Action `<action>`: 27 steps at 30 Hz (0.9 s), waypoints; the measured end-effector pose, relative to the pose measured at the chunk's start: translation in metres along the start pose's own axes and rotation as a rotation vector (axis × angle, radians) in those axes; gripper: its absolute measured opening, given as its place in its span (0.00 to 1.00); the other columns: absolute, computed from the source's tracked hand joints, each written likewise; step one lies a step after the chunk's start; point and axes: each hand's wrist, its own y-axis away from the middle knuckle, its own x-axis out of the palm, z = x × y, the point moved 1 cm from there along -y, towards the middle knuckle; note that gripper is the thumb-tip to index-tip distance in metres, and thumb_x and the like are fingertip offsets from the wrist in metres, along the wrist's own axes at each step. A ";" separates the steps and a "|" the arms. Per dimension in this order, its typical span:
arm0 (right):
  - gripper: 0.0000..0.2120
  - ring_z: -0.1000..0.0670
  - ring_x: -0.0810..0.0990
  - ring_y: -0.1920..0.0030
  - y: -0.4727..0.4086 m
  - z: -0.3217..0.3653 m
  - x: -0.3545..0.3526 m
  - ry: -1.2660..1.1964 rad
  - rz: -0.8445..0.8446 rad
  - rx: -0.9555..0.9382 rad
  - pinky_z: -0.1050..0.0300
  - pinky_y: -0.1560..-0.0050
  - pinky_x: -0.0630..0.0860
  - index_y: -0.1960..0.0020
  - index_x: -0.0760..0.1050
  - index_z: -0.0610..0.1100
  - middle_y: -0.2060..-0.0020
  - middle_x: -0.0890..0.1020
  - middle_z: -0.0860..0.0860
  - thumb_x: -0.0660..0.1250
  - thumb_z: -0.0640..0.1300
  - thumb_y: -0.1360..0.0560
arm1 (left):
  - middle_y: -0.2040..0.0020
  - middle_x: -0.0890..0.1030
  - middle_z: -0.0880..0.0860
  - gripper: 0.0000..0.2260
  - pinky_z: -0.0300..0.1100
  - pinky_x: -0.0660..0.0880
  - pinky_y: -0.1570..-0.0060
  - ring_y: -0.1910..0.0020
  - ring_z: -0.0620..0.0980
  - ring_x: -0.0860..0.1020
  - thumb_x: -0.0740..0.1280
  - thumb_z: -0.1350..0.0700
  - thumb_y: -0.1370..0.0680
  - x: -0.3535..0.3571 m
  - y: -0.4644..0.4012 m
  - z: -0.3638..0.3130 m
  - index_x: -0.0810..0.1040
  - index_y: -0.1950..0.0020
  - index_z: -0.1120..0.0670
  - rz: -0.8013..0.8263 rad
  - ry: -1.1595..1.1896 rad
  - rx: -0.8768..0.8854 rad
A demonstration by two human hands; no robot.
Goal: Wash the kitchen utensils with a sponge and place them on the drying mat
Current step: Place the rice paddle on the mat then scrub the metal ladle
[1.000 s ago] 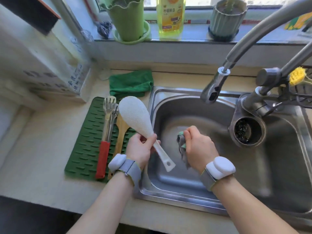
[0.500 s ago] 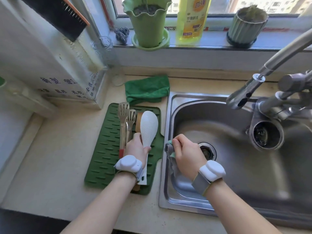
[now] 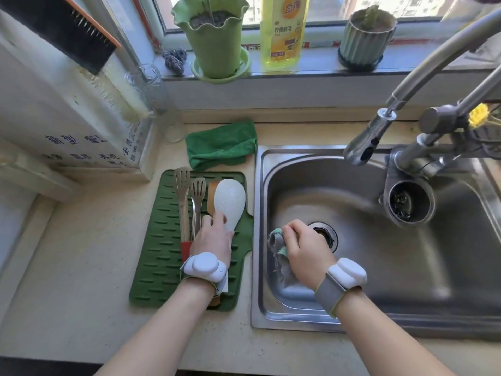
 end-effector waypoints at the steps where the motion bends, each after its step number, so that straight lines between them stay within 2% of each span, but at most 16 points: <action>1: 0.10 0.45 0.76 0.59 0.000 0.000 -0.003 -0.010 -0.007 0.002 0.52 0.58 0.71 0.60 0.70 0.50 0.66 0.78 0.52 0.56 0.49 0.20 | 0.43 0.71 0.56 0.11 0.46 0.67 0.61 0.55 0.57 0.74 0.62 0.54 0.20 0.001 0.002 -0.003 0.68 0.39 0.55 -0.003 0.013 0.022; 4: 0.11 0.46 0.75 0.59 0.003 -0.006 -0.015 -0.032 -0.053 0.008 0.54 0.60 0.67 0.60 0.70 0.49 0.66 0.77 0.52 0.57 0.48 0.20 | 0.44 0.73 0.54 0.10 0.47 0.71 0.58 0.53 0.57 0.75 0.63 0.53 0.20 0.006 0.007 -0.020 0.70 0.42 0.56 -0.013 0.106 0.106; 7: 0.11 0.47 0.74 0.60 0.010 -0.018 -0.041 -0.094 -0.154 0.041 0.55 0.61 0.64 0.60 0.71 0.48 0.67 0.77 0.53 0.58 0.47 0.20 | 0.50 0.77 0.52 0.08 0.46 0.71 0.53 0.53 0.54 0.75 0.64 0.53 0.21 0.017 0.014 -0.056 0.73 0.45 0.54 0.008 0.237 0.201; 10: 0.10 0.49 0.76 0.60 0.023 -0.039 -0.082 -0.184 -0.296 0.101 0.54 0.59 0.68 0.60 0.73 0.47 0.67 0.78 0.54 0.59 0.47 0.21 | 0.57 0.79 0.48 0.05 0.43 0.72 0.55 0.58 0.50 0.76 0.65 0.51 0.22 0.033 0.028 -0.115 0.74 0.48 0.51 0.086 0.367 0.290; 13: 0.11 0.50 0.78 0.60 0.041 -0.072 -0.130 -0.255 -0.437 0.185 0.53 0.58 0.72 0.59 0.74 0.49 0.66 0.80 0.54 0.59 0.51 0.21 | 0.61 0.81 0.48 0.02 0.42 0.73 0.57 0.61 0.49 0.78 0.66 0.52 0.22 0.058 0.044 -0.185 0.74 0.51 0.49 0.190 0.462 0.388; 17: 0.14 0.52 0.77 0.65 0.074 -0.131 -0.202 -0.296 -0.588 0.303 0.54 0.61 0.73 0.62 0.73 0.47 0.71 0.79 0.53 0.62 0.55 0.23 | 0.62 0.79 0.44 0.04 0.31 0.67 0.62 0.65 0.42 0.75 0.66 0.52 0.21 0.103 0.069 -0.277 0.75 0.48 0.50 0.298 0.429 0.519; 23: 0.13 0.49 0.77 0.68 0.125 -0.238 -0.302 -0.224 -0.729 0.525 0.55 0.64 0.70 0.68 0.75 0.45 0.75 0.78 0.52 0.66 0.50 0.27 | 0.60 0.79 0.44 0.04 0.35 0.66 0.60 0.62 0.46 0.76 0.65 0.51 0.21 0.183 0.112 -0.390 0.74 0.49 0.49 0.435 0.332 0.607; 25: 0.08 0.45 0.77 0.65 0.133 -0.274 -0.327 -0.146 -0.745 0.566 0.55 0.64 0.70 0.64 0.76 0.45 0.71 0.80 0.51 0.67 0.47 0.28 | 0.58 0.80 0.45 0.06 0.37 0.70 0.58 0.60 0.47 0.77 0.65 0.52 0.22 0.206 0.122 -0.419 0.75 0.47 0.51 0.459 0.307 0.638; 27: 0.03 0.43 0.79 0.59 0.135 -0.303 -0.343 -0.056 -0.697 0.588 0.56 0.62 0.71 0.57 0.79 0.47 0.62 0.83 0.49 0.67 0.45 0.27 | 0.58 0.80 0.46 0.07 0.39 0.72 0.55 0.58 0.49 0.79 0.66 0.52 0.22 0.224 0.128 -0.441 0.76 0.46 0.52 0.478 0.300 0.630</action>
